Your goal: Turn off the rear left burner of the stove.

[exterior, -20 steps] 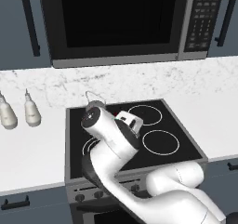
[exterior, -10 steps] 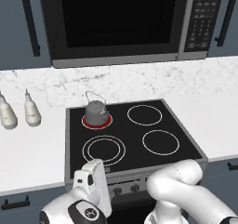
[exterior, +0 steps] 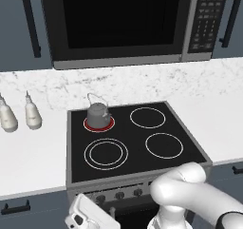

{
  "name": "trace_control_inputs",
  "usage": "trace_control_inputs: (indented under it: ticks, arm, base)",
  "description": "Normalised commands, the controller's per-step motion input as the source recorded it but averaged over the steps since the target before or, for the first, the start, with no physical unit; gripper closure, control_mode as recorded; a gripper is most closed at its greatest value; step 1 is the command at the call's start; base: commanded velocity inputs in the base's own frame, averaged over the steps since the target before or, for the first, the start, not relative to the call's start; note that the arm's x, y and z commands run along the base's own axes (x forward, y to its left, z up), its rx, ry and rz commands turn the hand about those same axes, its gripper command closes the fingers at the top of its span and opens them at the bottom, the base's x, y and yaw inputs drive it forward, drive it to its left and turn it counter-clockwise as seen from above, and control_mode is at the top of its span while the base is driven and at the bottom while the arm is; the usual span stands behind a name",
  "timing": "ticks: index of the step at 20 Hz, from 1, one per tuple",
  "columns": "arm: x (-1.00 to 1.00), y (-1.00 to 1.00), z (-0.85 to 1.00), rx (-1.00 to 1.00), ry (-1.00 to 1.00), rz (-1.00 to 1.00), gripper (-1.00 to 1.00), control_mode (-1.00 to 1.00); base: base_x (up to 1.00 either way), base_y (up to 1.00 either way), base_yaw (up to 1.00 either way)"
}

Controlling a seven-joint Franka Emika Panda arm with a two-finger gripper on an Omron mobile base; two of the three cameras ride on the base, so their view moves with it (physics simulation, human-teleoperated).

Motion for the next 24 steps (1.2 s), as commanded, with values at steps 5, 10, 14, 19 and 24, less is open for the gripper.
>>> trace_control_inputs:
  ticks: [5, 10, 14, 19, 24]
  arm:
    - [0.08, 0.02, -0.52, -0.32, 0.10, 0.25, -1.00, -1.00]
    - [0.40, -0.01, -0.34, -0.13, 0.06, 0.12, -1.00, -1.00]
    - [0.30, -0.04, -0.26, -0.05, 0.03, 0.08, -1.00, -1.00]
    - [0.01, 0.00, -0.53, -0.11, 0.07, 0.08, -1.00, -1.00]
    - [0.08, 0.00, -0.34, -0.05, 0.07, 0.03, -1.00, -1.00]
  base:
    - [0.00, 0.00, 0.00]
    - [0.00, 0.00, 0.00]
    - [0.00, 0.00, 0.00]
    - [0.00, 0.00, 0.00]
    - [0.00, 0.00, 0.00]
